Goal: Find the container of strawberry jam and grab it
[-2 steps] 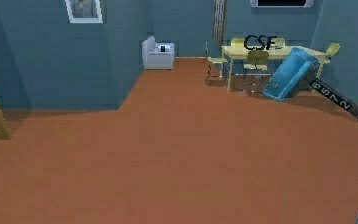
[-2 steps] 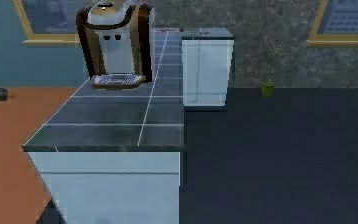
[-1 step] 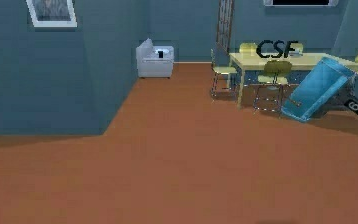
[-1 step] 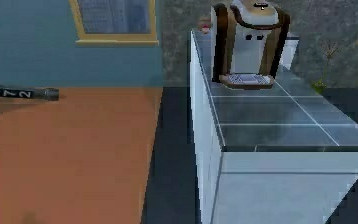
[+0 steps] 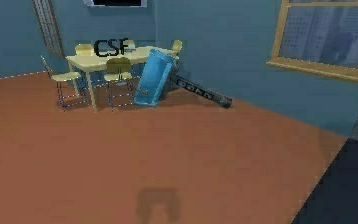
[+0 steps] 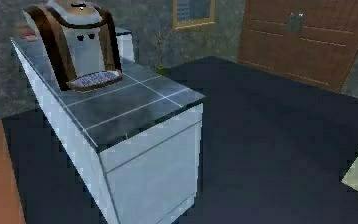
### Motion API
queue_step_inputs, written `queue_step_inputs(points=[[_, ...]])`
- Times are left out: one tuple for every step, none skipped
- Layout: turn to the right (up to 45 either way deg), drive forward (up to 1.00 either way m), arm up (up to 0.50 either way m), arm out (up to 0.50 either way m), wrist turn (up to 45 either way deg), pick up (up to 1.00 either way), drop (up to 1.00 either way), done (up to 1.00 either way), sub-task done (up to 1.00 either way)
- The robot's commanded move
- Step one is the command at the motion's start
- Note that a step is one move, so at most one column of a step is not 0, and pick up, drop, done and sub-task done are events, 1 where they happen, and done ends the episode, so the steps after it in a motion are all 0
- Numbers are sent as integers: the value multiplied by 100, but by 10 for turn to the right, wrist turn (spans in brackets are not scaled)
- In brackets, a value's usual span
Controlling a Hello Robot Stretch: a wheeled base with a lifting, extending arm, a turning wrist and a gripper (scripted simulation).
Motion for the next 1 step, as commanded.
queue_step_inputs(points=[[0,45,0,0,0,0,0,0,0]])
